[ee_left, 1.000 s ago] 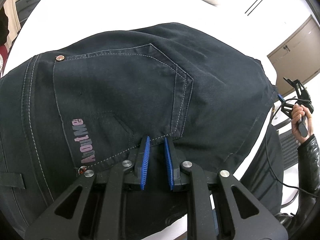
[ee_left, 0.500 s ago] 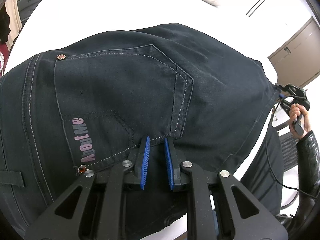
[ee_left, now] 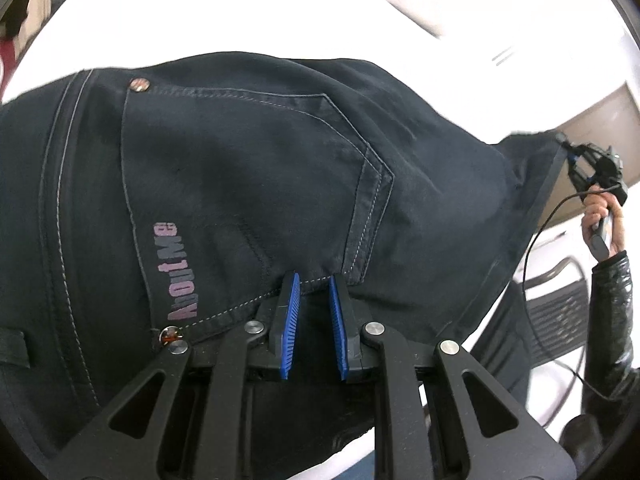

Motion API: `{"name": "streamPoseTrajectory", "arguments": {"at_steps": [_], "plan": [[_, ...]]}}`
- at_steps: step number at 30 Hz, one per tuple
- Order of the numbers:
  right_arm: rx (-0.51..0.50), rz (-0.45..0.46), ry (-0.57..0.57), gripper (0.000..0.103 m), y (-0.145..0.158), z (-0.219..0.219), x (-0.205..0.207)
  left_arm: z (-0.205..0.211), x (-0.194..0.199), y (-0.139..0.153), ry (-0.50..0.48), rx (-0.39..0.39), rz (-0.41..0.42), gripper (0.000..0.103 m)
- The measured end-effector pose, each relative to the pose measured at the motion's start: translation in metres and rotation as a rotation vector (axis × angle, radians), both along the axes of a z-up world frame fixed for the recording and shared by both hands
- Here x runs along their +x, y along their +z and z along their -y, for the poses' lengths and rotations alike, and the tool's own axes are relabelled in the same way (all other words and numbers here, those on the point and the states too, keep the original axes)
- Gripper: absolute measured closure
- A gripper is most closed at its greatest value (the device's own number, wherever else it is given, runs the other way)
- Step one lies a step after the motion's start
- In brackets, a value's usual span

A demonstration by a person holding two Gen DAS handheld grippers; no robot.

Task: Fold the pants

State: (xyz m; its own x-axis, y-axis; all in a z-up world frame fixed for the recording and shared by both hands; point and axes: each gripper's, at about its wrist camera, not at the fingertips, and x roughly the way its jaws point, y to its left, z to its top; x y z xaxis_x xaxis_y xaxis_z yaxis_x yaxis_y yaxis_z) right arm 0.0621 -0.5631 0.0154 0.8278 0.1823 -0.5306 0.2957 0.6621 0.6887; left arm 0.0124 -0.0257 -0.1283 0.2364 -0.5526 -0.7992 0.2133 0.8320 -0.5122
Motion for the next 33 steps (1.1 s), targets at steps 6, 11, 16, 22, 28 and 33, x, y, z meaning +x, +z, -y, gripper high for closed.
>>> {"name": "streamPoseTrajectory", "arguments": {"at_steps": [6,11,16,22,28,33], "plan": [[0.007,0.190,0.081,0.097,0.054,-0.004,0.001,-0.011,0.000,-0.003,0.025,-0.040,-0.008,0.087],[0.077,-0.001,-0.092,0.097,-0.021,0.032,-0.029,-0.015,-0.001,-0.005,0.025,-0.048,-0.007,0.087],[0.190,-0.359,-0.320,0.090,-0.141,0.070,-0.096,-0.015,0.000,-0.001,0.027,-0.046,-0.002,0.088],[0.255,-0.266,-0.421,0.071,-0.151,0.073,-0.150,-0.007,-0.001,0.003,0.031,-0.026,-0.001,0.088],[0.271,-0.205,-0.388,0.067,-0.134,0.068,-0.143,0.008,-0.003,0.003,0.036,-0.010,0.000,0.088],[0.329,-0.218,-0.334,0.058,-0.149,0.068,-0.129,0.014,-0.005,0.001,0.035,-0.008,0.000,0.088]]}}
